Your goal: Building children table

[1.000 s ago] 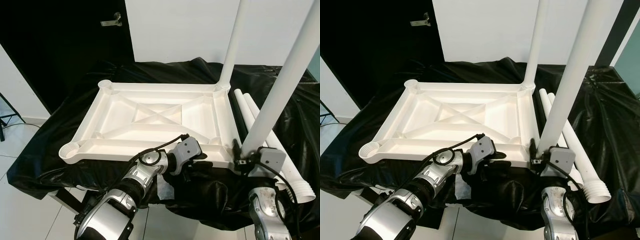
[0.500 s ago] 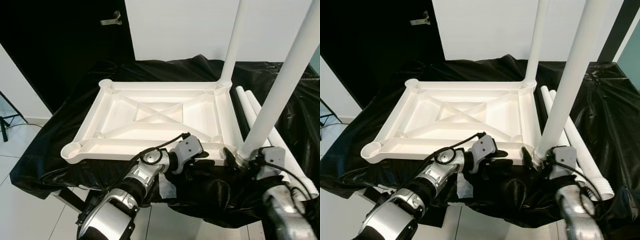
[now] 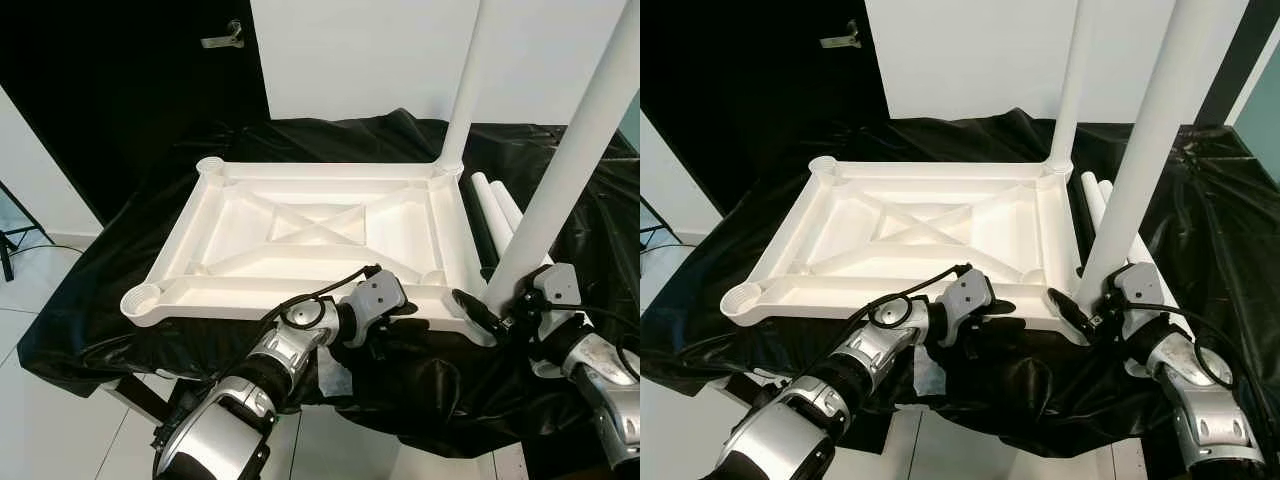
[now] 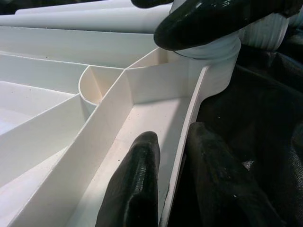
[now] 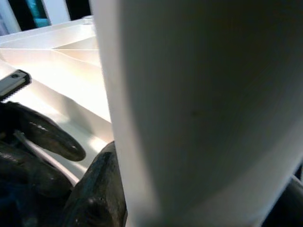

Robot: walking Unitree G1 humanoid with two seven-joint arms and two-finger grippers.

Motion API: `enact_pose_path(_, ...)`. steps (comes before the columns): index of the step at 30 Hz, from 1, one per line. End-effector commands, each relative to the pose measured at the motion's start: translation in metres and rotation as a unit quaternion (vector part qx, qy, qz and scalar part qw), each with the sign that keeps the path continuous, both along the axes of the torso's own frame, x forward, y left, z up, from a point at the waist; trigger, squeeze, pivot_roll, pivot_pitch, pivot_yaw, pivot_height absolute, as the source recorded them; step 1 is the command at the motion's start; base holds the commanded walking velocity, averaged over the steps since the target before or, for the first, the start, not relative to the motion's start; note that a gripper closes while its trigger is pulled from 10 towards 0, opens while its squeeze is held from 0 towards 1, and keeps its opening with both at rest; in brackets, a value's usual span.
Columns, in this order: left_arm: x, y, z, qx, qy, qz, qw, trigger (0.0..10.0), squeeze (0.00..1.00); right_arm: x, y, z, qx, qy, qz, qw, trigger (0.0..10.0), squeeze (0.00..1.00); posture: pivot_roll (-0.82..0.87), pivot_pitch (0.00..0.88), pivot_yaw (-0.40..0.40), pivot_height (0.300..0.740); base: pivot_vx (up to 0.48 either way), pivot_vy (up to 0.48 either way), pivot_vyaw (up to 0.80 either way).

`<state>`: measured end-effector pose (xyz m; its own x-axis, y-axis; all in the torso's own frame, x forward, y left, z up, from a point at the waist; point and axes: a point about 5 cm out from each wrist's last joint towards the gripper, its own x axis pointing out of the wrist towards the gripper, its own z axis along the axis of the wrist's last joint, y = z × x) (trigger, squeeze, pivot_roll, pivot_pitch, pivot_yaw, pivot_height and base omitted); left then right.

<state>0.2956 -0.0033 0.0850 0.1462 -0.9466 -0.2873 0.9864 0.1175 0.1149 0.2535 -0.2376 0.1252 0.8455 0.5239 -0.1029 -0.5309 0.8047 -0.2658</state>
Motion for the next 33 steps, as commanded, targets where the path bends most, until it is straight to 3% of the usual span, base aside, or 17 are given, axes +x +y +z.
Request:
enact_pose_path(1,-0.016,0.014,-0.032,0.054,0.073,-0.03,0.995,10.0,0.0,-0.001,-0.01,-0.001,-0.008,0.024,0.005,1.0,0.0,0.0,-0.14,0.0,0.032,0.74,0.0,0.0,0.0)
enact_pose_path(8,-0.015,0.015,-0.031,0.056,0.073,-0.028,0.995,10.0,0.0,-0.002,-0.017,-0.003,-0.005,0.05,0.011,0.999,0.0,0.0,-0.14,0.0,0.033,0.74,0.0,0.0,0.0)
enact_pose_path(10,-0.015,0.014,-0.031,0.055,0.072,-0.029,0.995,10.0,0.0,-0.004,-0.014,-0.01,0.019,0.066,0.007,0.998,0.0,0.0,-0.14,0.0,0.034,0.74,0.0,0.0,0.0)
enact_pose_path(14,-0.015,0.014,-0.031,0.055,0.071,-0.03,0.996,10.0,0.0,-0.013,0.0,-0.021,0.035,0.083,0.019,0.996,0.0,0.0,-0.14,0.0,0.029,0.74,0.0,0.0,0.0)
enact_pose_path(17,-0.015,0.014,-0.031,0.054,0.071,-0.029,0.996,10.0,0.0,-0.021,0.018,-0.032,0.06,0.081,0.016,0.995,0.0,0.0,-0.13,0.0,0.025,0.74,0.0,0.0,0.0)
enact_pose_path(19,-0.015,0.015,-0.032,0.053,0.071,-0.026,0.996,10.0,0.0,-0.027,0.035,-0.039,0.089,0.065,-0.006,0.994,0.0,0.0,-0.12,0.0,0.016,0.74,0.0,0.0,0.0)
enact_pose_path(21,-0.015,0.015,-0.032,0.052,0.071,-0.025,0.996,10.0,0.0,-0.028,0.038,-0.042,0.102,0.056,-0.027,0.993,0.0,0.0,-0.12,0.0,0.015,0.74,0.0,0.0,0.0)
enact_pose_path(23,-0.015,0.016,-0.032,0.051,0.071,-0.021,0.996,10.0,0.0,-0.031,0.038,-0.05,0.127,0.041,-0.111,0.985,0.0,0.0,-0.1,0.0,0.011,0.74,0.0,0.0,0.0)
enact_pose_path(24,-0.015,0.017,-0.032,0.05,0.071,-0.018,0.996,10.0,0.0,-0.032,0.033,-0.057,0.14,0.027,-0.206,0.968,0.0,0.0,-0.1,0.0,0.003,0.74,0.0,0.0,0.0)
enact_pose_path(28,-0.014,0.018,-0.032,0.049,0.071,-0.016,0.996,10.0,0.0,-0.034,0.031,-0.059,0.146,0.024,-0.253,0.956,0.0,0.0,-0.1,0.0,0.003,0.74,0.0,0.0,0.0)
enact_pose_path(29,-0.014,0.018,-0.032,0.048,0.072,-0.013,0.996,10.0,0.0,-0.034,0.029,-0.06,0.145,0.017,-0.3,0.943,0.0,0.0,-0.1,0.0,-0.006,0.74,0.0,0.0,0.0)
enact_pose_path(30,-0.014,0.018,-0.032,0.048,0.072,-0.013,0.996,10.0,0.0,-0.034,0.029,-0.06,0.145,0.017,-0.3,0.943,0.0,0.0,-0.1,0.0,-0.006,0.74,0.0,0.0,0.0)
enact_pose_path(32,-0.015,0.017,-0.033,0.046,0.074,-0.009,0.996,10.0,0.0,-0.037,0.025,-0.063,0.142,0.01,-0.38,0.914,0.0,0.0,-0.1,0.001,-0.01,0.74,0.0,0.0,0.0)
enact_pose_path(33,-0.015,0.017,-0.033,0.046,0.074,-0.009,0.996,10.0,0.0,-0.037,0.025,-0.063,0.142,0.01,-0.38,0.914,0.0,0.0,-0.1,0.001,-0.01,0.74,0.0,0.0,0.0)
